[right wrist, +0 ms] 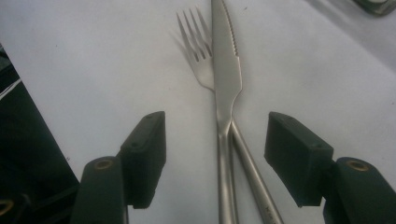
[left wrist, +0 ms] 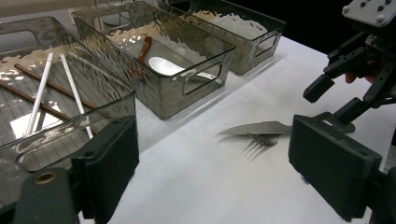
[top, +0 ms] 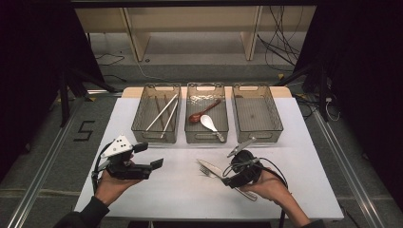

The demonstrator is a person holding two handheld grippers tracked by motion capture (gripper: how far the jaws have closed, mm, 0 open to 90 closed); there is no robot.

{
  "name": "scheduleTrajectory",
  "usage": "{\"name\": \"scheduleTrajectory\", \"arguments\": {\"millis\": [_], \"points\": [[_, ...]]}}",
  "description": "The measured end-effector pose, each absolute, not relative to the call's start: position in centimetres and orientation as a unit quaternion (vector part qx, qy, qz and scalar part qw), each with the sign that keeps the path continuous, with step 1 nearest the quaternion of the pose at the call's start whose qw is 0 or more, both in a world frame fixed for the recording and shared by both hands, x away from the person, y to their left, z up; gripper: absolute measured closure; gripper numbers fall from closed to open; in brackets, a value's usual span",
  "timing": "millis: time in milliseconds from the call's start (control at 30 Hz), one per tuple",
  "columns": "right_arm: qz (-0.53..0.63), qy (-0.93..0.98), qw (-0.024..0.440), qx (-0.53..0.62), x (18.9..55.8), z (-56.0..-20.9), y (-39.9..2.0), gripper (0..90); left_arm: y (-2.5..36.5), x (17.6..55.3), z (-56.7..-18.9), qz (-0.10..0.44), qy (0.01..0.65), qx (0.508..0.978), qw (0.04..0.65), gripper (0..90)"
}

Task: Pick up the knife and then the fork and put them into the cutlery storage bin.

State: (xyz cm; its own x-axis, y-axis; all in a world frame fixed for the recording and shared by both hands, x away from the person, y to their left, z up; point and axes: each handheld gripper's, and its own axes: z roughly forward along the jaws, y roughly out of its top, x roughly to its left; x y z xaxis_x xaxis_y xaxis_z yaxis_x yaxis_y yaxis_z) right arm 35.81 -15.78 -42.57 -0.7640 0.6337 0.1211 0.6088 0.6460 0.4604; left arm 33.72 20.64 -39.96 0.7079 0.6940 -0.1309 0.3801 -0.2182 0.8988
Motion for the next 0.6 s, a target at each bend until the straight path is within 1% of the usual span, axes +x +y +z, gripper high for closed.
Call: {"name": "scheduleTrajectory", "arguments": {"millis": [433, 600], "points": [[0.194, 0.924, 0.010, 0.329, 35.7, -43.8, -15.4, 58.6, 20.7, 33.8, -40.0, 0.151, 0.350, 0.769, 0.513, 15.7], [0.174, 0.927, 0.006, 0.333, 35.7, -44.4, -15.4, 62.2, 20.6, 33.6, -40.1, 0.152, 0.347, 0.770, 0.513, 15.7]]}}
